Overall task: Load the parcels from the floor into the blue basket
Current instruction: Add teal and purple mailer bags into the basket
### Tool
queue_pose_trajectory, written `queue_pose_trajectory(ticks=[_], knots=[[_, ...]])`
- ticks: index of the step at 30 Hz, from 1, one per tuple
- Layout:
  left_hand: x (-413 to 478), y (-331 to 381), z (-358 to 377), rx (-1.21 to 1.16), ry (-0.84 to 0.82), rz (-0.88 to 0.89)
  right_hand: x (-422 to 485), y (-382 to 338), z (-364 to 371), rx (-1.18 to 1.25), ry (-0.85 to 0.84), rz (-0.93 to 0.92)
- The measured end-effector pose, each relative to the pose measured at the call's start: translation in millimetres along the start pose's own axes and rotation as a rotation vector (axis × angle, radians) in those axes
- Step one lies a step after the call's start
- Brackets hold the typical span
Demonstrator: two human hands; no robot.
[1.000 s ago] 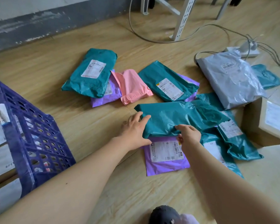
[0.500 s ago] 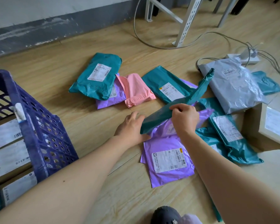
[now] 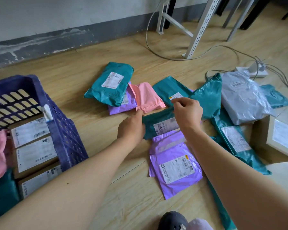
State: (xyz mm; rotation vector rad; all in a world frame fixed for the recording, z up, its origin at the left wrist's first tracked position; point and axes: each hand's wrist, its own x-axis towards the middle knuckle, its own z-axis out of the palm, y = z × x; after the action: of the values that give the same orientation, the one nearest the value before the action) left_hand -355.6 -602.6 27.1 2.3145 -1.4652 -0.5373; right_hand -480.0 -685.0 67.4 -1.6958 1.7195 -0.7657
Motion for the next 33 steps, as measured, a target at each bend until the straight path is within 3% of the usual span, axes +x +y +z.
queue_pose_trajectory(ticks=[5, 8, 12, 15, 19, 25, 33], knots=[[-5.3, -2.5, -19.7, 0.007, 0.103, 0.047, 0.0, -2.3, 1.7, -0.019, -0.065, -0.004], [-11.1, -7.7, -34.3, -0.009, 0.172, 0.054, -6.6, -10.5, -0.1, -0.059, -0.195, -0.036], [-23.3, -10.9, -59.6, -0.038, 0.251, 0.031, -21.0, -30.9, -6.9, -0.283, -0.398, -0.112], [-36.6, -9.7, -81.0, -0.028, 0.313, 0.014, -36.0, -52.2, -14.2, -0.441, -0.442, -0.187], [-52.4, -11.6, -112.8, -0.088, 0.366, -0.013, -58.3, -80.3, -20.0, -0.526, -0.451, -0.216], [-75.4, -17.0, -167.9, -0.255, 0.512, -0.169, -98.5, -131.3, -22.8, -0.45, -0.345, -0.272], [-108.9, -57.8, -233.9, -0.494, 0.665, -0.289, -150.6, -178.0, -10.4, -0.37, -0.26, -0.488]])
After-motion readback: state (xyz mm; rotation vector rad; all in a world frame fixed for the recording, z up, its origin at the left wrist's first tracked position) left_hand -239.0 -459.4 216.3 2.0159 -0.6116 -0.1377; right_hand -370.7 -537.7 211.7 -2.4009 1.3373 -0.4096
